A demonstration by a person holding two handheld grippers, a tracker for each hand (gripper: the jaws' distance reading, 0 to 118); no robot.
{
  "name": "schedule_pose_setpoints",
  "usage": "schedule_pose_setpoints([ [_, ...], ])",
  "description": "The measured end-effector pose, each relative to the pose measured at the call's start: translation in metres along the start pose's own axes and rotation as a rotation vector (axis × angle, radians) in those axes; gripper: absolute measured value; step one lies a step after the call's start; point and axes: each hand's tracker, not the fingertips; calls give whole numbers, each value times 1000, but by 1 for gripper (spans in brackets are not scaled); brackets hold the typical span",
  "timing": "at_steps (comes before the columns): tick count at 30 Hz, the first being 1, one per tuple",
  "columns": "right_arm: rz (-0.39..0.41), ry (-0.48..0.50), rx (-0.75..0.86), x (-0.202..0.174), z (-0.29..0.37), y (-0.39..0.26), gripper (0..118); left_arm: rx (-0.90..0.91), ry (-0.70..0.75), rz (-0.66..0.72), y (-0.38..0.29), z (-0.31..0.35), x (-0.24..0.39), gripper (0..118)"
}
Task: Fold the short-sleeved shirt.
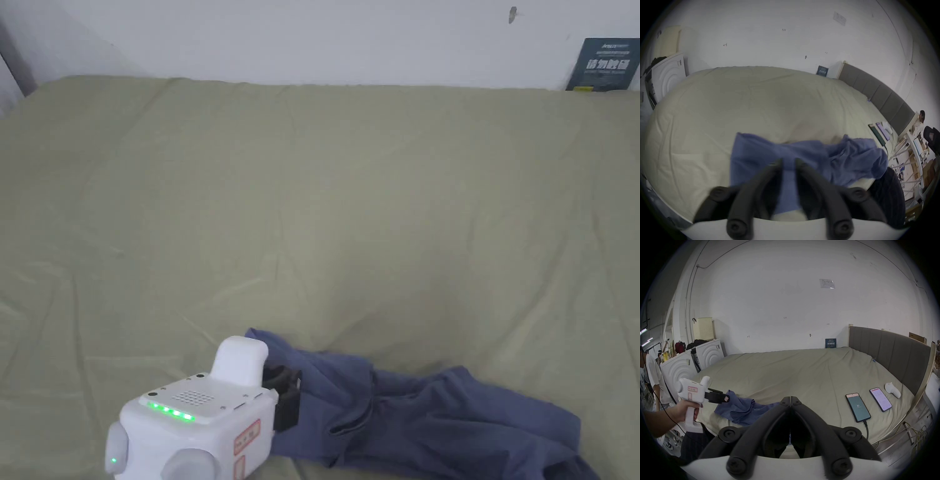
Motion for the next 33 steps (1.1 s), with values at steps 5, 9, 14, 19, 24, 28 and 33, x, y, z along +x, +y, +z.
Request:
schedule_pose_setpoints([
  [5, -3, 30, -18, -7, -4, -5, 0, -49, -208, 277, -13, 1, -67, 118],
  [9, 5, 34, -24, -8, -2, -7, 0, 4, -214, 524, -34, 1, -128, 118],
  [14, -10, 30, -57, -5, -6, -11, 0, -189, -580, 740, -76, -68, -148, 118],
  [19, -10, 27, -64, -9, -9, -7, 0, -103, -746, 648, -68, -109, -132, 118],
  [24, -3, 39, -84, -14, -16, -6, 0, -130, -807, 549, -50, -134, -102, 118],
  [28, 2, 53, -84, -16, -16, -5, 0, -147, -693, 450, -40, -123, -98, 62],
  [33, 21, 70, -96, -20, -20, -7, 0, -152, -578, 583, -58, -119, -108, 13],
])
